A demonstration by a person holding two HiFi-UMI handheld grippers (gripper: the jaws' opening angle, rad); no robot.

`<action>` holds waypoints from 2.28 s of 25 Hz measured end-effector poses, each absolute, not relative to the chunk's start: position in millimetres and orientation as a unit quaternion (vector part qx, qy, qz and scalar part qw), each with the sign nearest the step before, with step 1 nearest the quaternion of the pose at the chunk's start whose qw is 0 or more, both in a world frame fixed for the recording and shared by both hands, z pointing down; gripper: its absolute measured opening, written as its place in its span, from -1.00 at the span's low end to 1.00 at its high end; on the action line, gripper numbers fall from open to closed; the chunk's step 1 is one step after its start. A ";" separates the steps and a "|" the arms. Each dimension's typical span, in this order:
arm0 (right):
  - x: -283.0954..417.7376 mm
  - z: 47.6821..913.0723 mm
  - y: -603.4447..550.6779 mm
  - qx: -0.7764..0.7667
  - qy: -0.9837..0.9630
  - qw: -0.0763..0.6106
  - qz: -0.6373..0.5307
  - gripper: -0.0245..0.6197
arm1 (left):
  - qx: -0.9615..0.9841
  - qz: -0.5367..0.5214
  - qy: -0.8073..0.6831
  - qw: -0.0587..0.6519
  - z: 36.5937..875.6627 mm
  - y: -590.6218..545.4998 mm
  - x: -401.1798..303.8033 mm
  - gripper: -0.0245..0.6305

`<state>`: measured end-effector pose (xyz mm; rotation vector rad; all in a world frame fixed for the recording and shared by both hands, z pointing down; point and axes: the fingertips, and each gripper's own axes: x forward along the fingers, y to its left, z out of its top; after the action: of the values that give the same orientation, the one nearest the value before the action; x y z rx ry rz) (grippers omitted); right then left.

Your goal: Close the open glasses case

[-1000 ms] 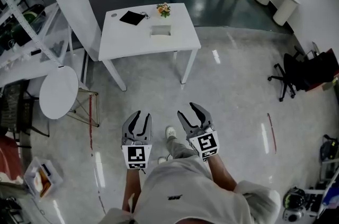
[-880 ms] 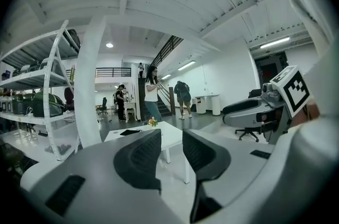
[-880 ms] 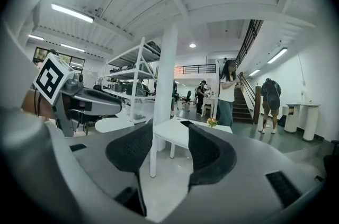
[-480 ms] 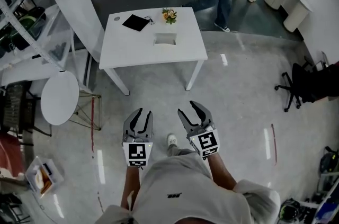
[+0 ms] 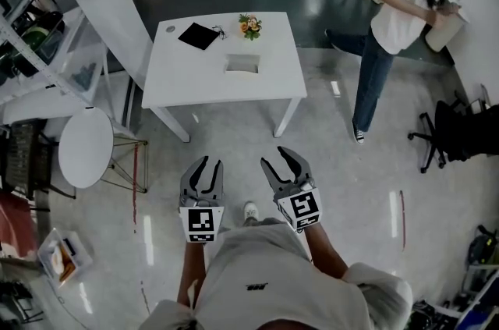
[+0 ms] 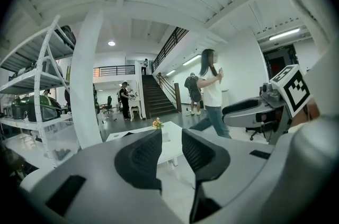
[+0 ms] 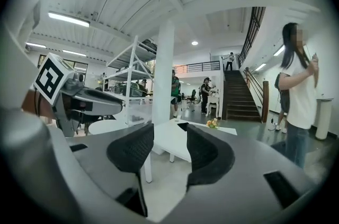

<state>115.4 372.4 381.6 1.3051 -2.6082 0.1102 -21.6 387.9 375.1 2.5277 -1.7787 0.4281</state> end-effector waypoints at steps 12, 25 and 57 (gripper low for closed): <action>128.3 396.3 324.3 0.439 -0.890 0.116 0.039 -0.31 | 0.805 0.144 -0.575 0.011 380.9 343.8 -13.3 -0.53; 111.7 397.2 263.9 0.449 -0.884 0.121 0.039 -0.31 | 0.813 0.136 -0.566 0.012 385.3 278.9 -30.0 -0.53; 27.4 400.5 96.6 0.509 -0.848 0.140 0.049 -0.33 | 0.856 0.127 -0.500 0.018 396.1 94.7 -109.7 -0.53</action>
<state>27.4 96.6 400.5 1.4701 -2.4498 0.1410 -109.7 94.7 396.1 2.6596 -1.5528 0.3948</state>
